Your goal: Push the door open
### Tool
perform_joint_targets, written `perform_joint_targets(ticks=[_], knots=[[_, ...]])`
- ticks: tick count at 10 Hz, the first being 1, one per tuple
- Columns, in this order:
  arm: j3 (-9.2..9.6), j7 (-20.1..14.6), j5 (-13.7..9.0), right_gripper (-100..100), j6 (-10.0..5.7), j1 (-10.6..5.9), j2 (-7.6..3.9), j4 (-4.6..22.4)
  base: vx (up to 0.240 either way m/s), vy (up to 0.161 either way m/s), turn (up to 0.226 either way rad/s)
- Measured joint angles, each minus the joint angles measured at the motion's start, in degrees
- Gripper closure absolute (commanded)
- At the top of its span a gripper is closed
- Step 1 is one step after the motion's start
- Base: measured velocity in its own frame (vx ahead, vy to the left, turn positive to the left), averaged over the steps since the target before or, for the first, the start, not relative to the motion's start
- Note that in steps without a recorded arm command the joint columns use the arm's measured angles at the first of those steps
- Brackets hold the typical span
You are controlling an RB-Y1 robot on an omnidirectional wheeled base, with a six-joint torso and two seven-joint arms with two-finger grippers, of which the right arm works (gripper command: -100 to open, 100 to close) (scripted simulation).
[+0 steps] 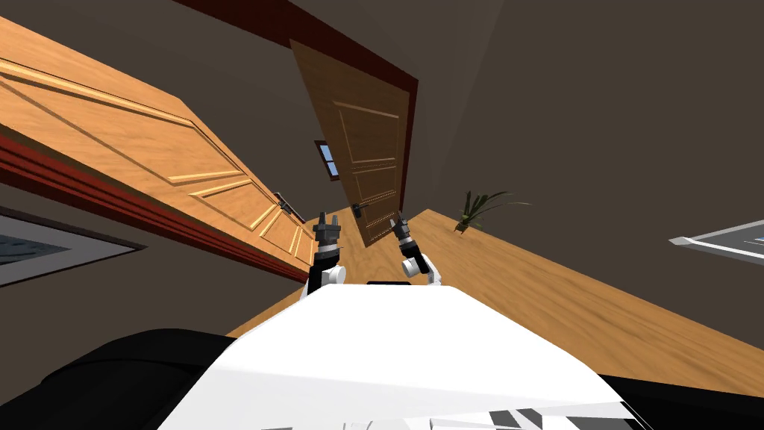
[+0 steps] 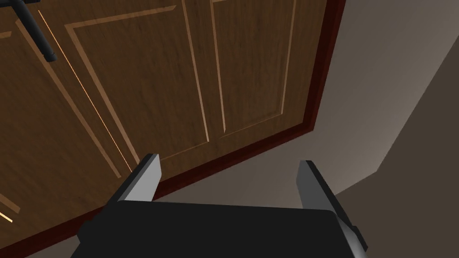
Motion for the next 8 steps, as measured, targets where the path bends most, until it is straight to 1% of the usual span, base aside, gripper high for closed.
perform_joint_targets(ticks=[1, 2, 3, 4, 5, 7, 8], knots=[[0.49, -0.03, 0.04, -100, -0.18, -0.62, -0.03, 1.08, 0.066, 0.035, -0.090], [1.02, -0.11, 0.09, -100, -0.27, -1.98, 0.21, 3.07, 0.100, 0.061, -0.149], [2.33, -0.16, 0.26, -100, 0.09, -2.77, 0.16, 4.34, 0.121, 0.064, -0.131], [3.41, -0.46, 0.26, -100, 0.14, -2.97, -0.55, 5.21, 0.086, 0.064, -0.021], [3.81, -0.56, 0.31, -100, 0.00, -3.51, -0.47, 6.22, 0.062, 0.065, -0.045], [4.89, -0.90, 0.31, -100, -0.04, -4.87, -0.78, 8.41, 0.071, 0.061, -0.094], [5.66, -0.92, 0.42, -100, 0.34, -5.70, -0.62, 9.35, 0.088, 0.065, -0.095]])
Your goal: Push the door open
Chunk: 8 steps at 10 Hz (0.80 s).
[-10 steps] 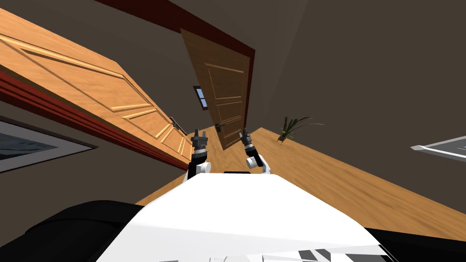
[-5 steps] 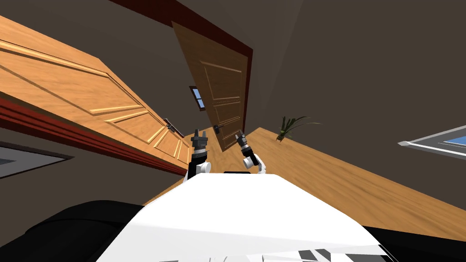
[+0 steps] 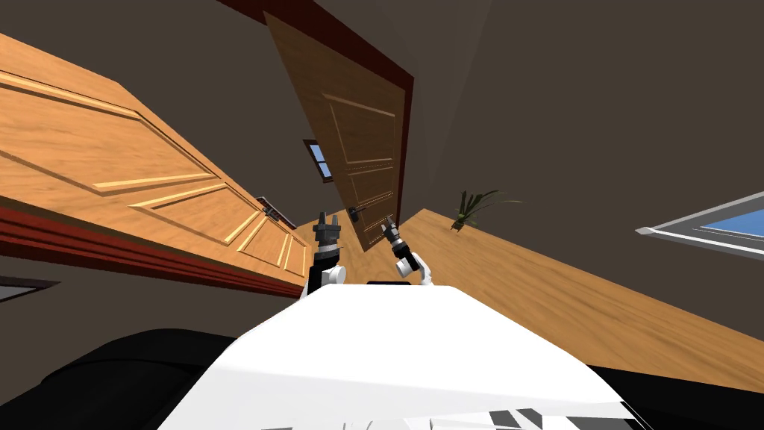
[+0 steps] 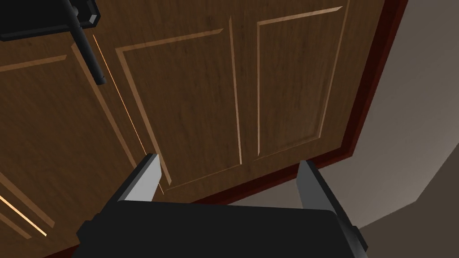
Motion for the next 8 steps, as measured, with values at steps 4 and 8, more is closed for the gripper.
perform_joint_targets(ticks=[4, 8], knots=[[2.87, -0.40, 0.24, -100, 0.25, -3.44, 0.16, 5.56, 0.083, 0.059, -0.080], [5.69, -0.92, 0.42, -100, 0.51, -6.44, 0.00, 10.48, 0.087, 0.075, -0.096]])
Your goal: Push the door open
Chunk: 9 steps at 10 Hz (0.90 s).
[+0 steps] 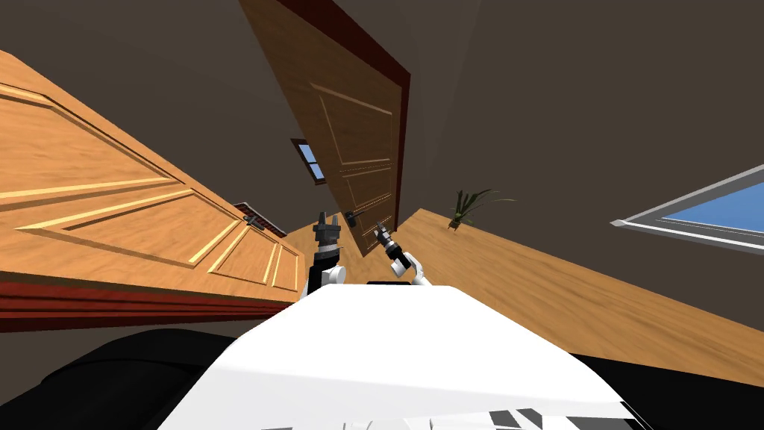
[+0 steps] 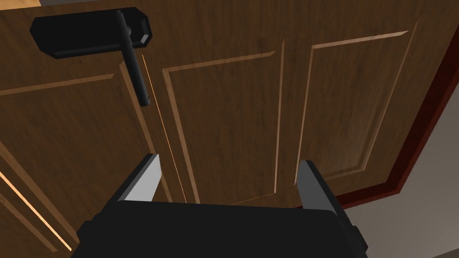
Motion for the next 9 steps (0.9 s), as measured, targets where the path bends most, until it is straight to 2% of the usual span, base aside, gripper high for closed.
perform_joint_targets(ticks=[3, 5, 8, 9], knots=[[3.09, -0.32, 0.30, -100, 0.06, -3.01, 0.21, 5.22, 0.135, 0.106, -0.133], [5.39, -0.77, 0.46, -100, 0.61, -4.25, -0.56, 7.19, 0.113, 0.107, -0.074], [7.21, -0.75, 0.74, -100, 0.95, -6.07, 0.11, 10.36, 0.077, 0.058, -0.061], [7.74, -0.88, 0.75, -100, 1.00, -6.66, 0.02, 11.24, 0.073, 0.060, -0.056]])
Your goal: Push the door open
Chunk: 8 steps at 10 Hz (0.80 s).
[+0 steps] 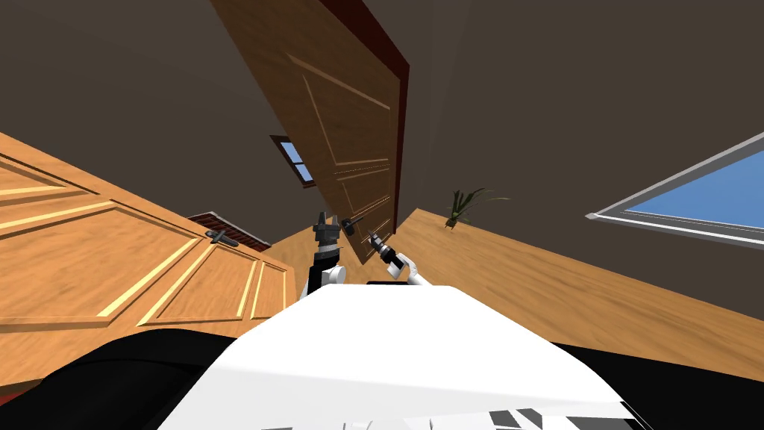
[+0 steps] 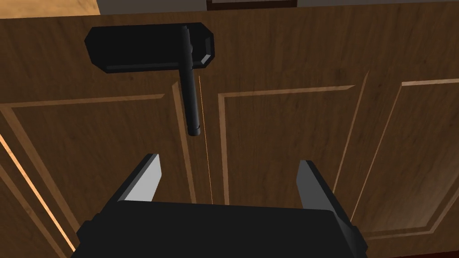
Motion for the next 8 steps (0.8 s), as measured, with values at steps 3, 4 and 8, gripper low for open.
perform_joint_targets(ticks=[3, 4, 8], knots=[[2.10, -0.25, 0.20, -100, -0.05, -2.00, 0.20, 3.70, 0.136, 0.105, -0.093], [2.90, -0.39, 0.26, -100, 0.08, -2.84, 0.22, 4.97, 0.156, 0.121, -0.089], [5.02, -0.78, 0.41, -100, 0.32, -4.86, 0.22, 8.22, 0.110, 0.100, -0.027]])
